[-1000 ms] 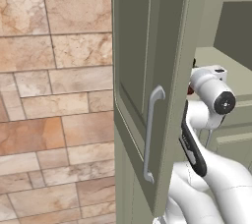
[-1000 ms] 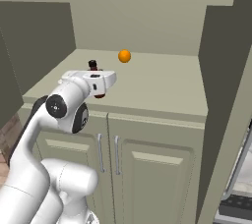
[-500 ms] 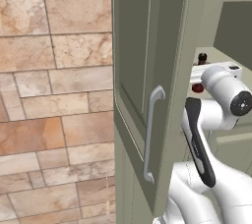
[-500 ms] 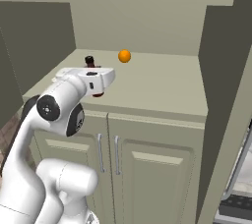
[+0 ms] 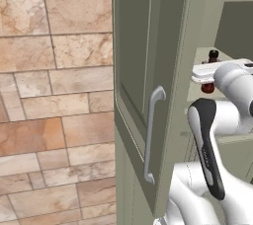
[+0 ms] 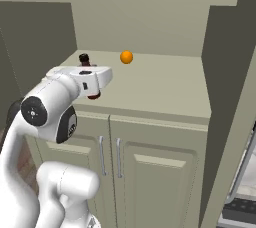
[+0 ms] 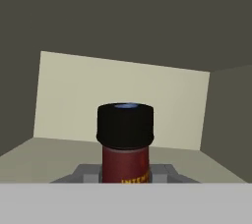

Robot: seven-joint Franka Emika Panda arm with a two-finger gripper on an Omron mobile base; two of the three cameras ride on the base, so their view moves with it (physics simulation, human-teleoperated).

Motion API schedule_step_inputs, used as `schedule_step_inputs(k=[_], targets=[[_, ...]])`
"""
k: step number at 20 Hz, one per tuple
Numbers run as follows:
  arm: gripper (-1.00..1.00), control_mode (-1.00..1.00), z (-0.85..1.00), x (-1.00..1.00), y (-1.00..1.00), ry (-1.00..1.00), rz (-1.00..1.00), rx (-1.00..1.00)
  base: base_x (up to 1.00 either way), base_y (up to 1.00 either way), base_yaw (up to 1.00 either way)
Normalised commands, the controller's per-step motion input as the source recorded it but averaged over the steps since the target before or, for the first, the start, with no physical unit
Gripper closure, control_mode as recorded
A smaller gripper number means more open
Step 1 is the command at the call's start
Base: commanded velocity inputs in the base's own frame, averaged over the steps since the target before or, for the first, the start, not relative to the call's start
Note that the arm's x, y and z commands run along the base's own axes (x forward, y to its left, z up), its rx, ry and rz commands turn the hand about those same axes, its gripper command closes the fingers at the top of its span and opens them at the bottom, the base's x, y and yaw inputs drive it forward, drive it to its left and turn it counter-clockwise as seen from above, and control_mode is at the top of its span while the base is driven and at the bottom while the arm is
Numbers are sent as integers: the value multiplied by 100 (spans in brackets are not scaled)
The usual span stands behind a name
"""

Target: Pick the fish from the plate and place it on the cutting board. Then pick the condiment bottle from the cabinet and place it next to the cutting board.

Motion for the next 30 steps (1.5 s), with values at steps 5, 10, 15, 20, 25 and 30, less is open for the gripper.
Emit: schedule_step_inputs(k=[5,10,15,20,25,30], targets=[[100,-100,6,-38,0,0,0,-2,0,0,0],[100,-100,6,-46,0,0,0,-3,0,0,0],[100,-100,8,-49,0,-2,0,-3,0,0,0],[100,-100,7,-58,0,-1,0,-1,0,0,0],[100,-100,4,-66,0,-6,0,0,0,0,0],[100,-100,2,-69,0,-9,0,0,0,0,0]])
